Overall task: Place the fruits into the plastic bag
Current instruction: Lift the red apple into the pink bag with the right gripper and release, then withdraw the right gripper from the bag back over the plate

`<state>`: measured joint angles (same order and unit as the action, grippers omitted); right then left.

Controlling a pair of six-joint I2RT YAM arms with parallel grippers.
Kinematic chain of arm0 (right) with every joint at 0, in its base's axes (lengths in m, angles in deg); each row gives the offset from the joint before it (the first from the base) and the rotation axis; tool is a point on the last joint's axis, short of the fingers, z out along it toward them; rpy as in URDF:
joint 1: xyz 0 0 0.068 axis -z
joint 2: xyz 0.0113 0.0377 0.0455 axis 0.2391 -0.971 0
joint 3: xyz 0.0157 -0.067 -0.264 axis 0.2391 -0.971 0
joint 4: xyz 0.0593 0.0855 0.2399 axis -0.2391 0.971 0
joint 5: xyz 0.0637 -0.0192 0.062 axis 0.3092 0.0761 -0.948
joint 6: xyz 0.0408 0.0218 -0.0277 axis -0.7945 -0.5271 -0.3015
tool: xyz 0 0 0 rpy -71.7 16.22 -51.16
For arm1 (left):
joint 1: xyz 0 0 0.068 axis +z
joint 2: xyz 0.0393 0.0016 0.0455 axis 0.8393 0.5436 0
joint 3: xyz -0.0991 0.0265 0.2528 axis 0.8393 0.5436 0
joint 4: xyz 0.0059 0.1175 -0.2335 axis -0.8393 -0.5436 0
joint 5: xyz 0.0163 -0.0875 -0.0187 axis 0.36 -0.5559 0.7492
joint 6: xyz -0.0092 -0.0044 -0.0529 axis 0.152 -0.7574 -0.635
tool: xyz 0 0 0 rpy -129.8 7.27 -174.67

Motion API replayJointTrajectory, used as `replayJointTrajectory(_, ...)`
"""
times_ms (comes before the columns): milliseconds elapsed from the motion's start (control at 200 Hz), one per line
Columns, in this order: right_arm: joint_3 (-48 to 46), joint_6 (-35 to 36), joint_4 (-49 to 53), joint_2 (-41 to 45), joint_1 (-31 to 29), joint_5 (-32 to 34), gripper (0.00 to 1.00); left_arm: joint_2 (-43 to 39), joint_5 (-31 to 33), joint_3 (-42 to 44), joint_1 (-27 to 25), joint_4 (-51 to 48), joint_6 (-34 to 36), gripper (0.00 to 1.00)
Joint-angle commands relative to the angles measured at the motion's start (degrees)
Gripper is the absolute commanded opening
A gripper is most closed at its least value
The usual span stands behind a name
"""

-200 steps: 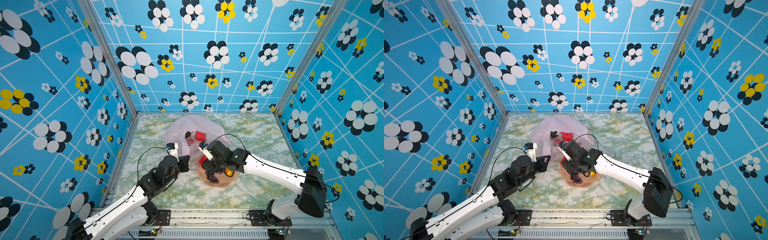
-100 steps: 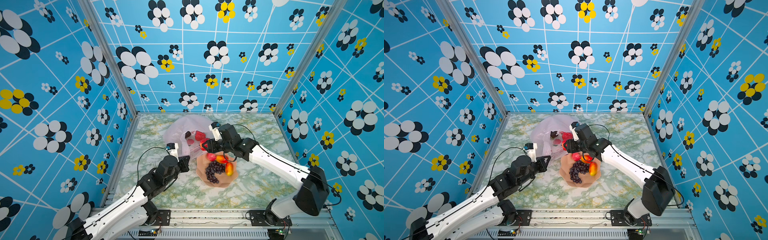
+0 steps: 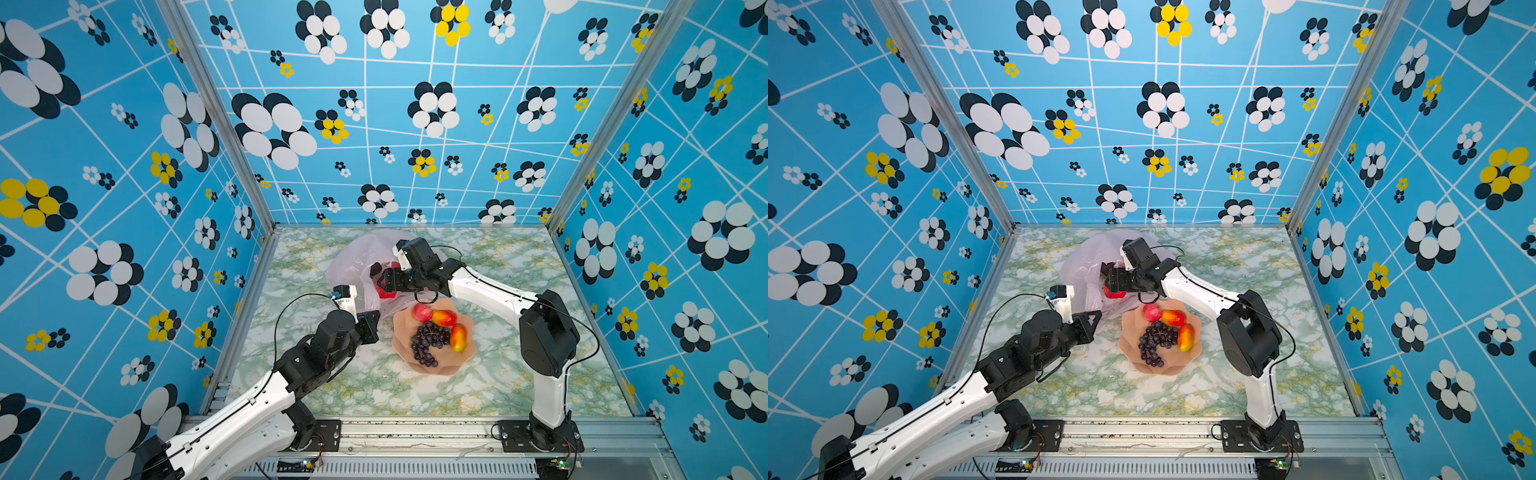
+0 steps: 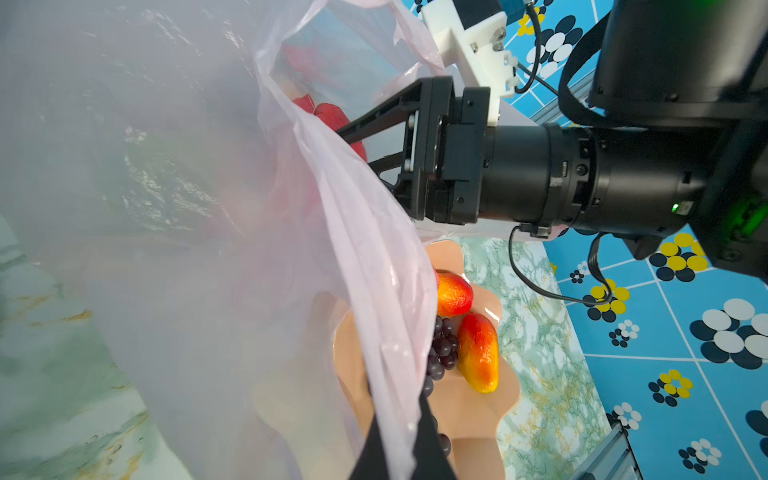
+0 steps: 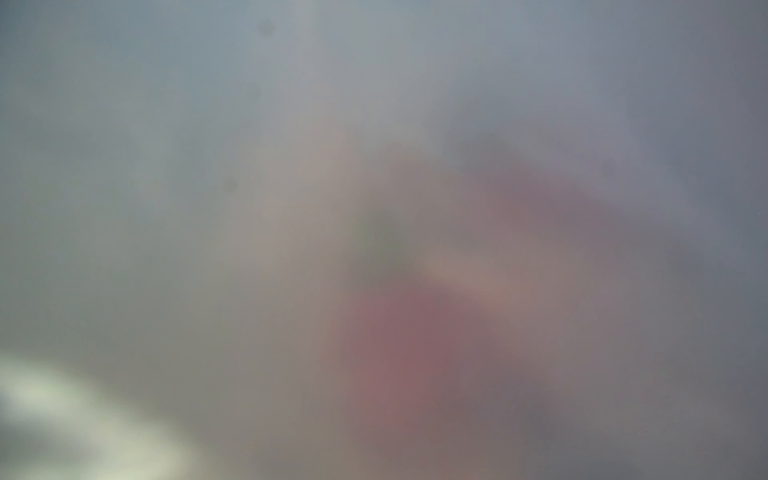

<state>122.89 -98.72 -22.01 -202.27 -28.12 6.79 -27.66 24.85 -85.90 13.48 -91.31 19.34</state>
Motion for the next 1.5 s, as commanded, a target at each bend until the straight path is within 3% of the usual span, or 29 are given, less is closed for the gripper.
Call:
replayJointTrajectory(0,0.98,-0.76,-1.27,4.60,0.20,0.25,0.85,-0.83,-0.08,-1.56,-0.42,-1.29,-0.15,0.00)
replayJointTrajectory(175,-4.99,0.58,-0.03,12.65,0.18,0.83,0.88,-0.48,-0.44,-0.93,-0.41,-0.24,-0.75,0.00)
replayJointTrajectory(355,-17.38,3.58,-0.38,28.05,0.12,4.22,0.89,-0.48,-0.61,-0.91,-0.37,-0.57,-0.60,0.00)
replayJointTrajectory(485,-26.53,7.67,0.45,39.68,0.12,8.46,0.99,-0.77,-0.35,-0.18,-0.38,-0.05,-0.35,0.00)
replayJointTrajectory(815,-46.94,15.13,-0.32,58.02,0.12,15.05,0.99,-1.26,-0.27,1.38,-0.38,0.49,0.99,0.00)
replayJointTrajectory(925,-53.47,16.97,-7.10,59.67,0.12,15.29,0.99,-0.98,0.10,2.53,-0.36,2.07,0.56,0.00)
replayJointTrajectory(1110,-56.03,21.18,-14.20,57.10,0.08,15.57,0.99,0.03,-0.34,1.97,-0.32,1.98,1.15,0.00)
replayJointTrajectory(1494,-49.96,26.52,-10.76,50.00,0.12,14.01,0.99,-0.15,-0.08,2.39,-0.34,1.36,0.60,0.00)
